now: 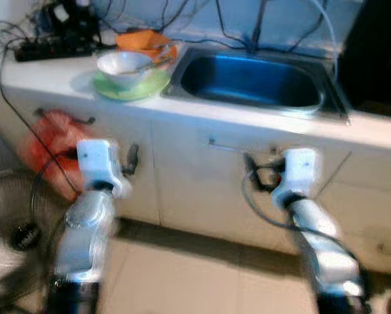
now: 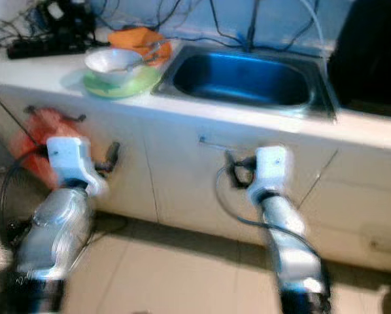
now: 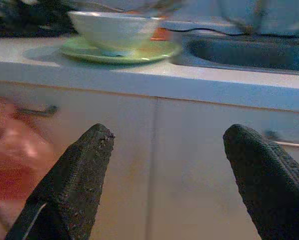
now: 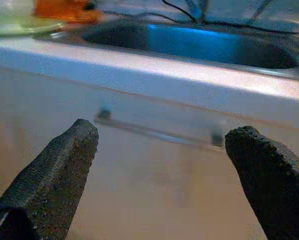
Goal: Kitchen organization
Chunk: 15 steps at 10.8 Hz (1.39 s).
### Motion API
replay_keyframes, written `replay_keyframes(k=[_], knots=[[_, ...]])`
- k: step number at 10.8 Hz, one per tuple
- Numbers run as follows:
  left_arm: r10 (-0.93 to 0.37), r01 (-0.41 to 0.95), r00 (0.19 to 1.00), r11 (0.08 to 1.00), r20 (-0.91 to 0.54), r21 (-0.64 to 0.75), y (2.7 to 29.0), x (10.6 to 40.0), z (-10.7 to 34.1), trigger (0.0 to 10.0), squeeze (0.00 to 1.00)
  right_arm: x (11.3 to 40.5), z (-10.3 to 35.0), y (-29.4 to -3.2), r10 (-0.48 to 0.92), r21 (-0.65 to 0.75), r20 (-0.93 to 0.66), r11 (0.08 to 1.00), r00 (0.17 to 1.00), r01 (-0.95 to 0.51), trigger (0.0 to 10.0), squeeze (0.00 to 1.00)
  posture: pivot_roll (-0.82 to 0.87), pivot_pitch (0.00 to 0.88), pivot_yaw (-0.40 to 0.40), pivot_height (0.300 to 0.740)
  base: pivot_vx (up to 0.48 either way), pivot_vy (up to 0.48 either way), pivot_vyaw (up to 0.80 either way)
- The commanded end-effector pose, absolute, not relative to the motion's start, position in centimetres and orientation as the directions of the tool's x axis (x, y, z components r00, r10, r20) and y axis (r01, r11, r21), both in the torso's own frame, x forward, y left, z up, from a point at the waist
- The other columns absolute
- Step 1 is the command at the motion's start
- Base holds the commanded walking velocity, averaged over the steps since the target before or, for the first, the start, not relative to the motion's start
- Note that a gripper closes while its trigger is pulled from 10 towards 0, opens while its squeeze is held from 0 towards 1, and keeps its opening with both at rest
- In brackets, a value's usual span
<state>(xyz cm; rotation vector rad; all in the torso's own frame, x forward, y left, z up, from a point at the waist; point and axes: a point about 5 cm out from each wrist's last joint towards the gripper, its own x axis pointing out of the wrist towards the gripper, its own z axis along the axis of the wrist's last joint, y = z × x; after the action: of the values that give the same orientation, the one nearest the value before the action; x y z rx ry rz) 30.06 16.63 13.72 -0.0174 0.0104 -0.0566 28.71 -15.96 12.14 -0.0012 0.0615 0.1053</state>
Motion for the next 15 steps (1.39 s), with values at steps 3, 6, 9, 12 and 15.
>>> replay_keyframes(k=[3,6,9,12,15], knots=[[-0.041,0.041,0.999,0.997,0.003,0.059,17.3,30.2,14.2,10.0,0.0,28.7,12.6,-15.4,0.114,0.023,-0.041,0.993,0.993,-0.113,10.0,0.0,0.06,0.001,-0.032,0.74,0.0,0.0,-0.45],[-0.017,0.016,1.0,0.999,0.007,0.05,17.4,30.4,14.2,10.0,0.0,28.6,12.5,-15.5,0.103,0.04,-0.048,0.994,0.994,-0.101,10.0,0.0,0.06,0.008,-0.03,0.74,0.0,0.0,-0.27],[-0.031,0.03,0.999,0.999,0.022,0.021,17.7,29.9,14.5,10.0,0.0,28.6,12.3,-15.9,0.076,0.104,-0.051,0.992,0.996,-0.07,10.0,0.0,0.06,0.003,-0.029,0.74,0.0,0.0,0.0],[-0.034,0.034,0.996,0.999,0.08,-0.001,17.9,30.0,15.6,10.0,0.0,29.1,14.4,-14.8,0.162,0.021,0.064,0.986,0.985,-0.163,10.0,0.0,0.07,0.0,-0.03,0.74,0.294,0.0,0.0],[-0.067,0.069,0.993,0.998,0.093,-0.013,17.3,30.1,15.8,10.0,0.0,28.7,13.9,-14.6,0.225,0.099,0.046,0.968,0.973,-0.229,10.0,0.0,0.06,0.0,-0.03,0.74,0.472,0.0,0.0]])
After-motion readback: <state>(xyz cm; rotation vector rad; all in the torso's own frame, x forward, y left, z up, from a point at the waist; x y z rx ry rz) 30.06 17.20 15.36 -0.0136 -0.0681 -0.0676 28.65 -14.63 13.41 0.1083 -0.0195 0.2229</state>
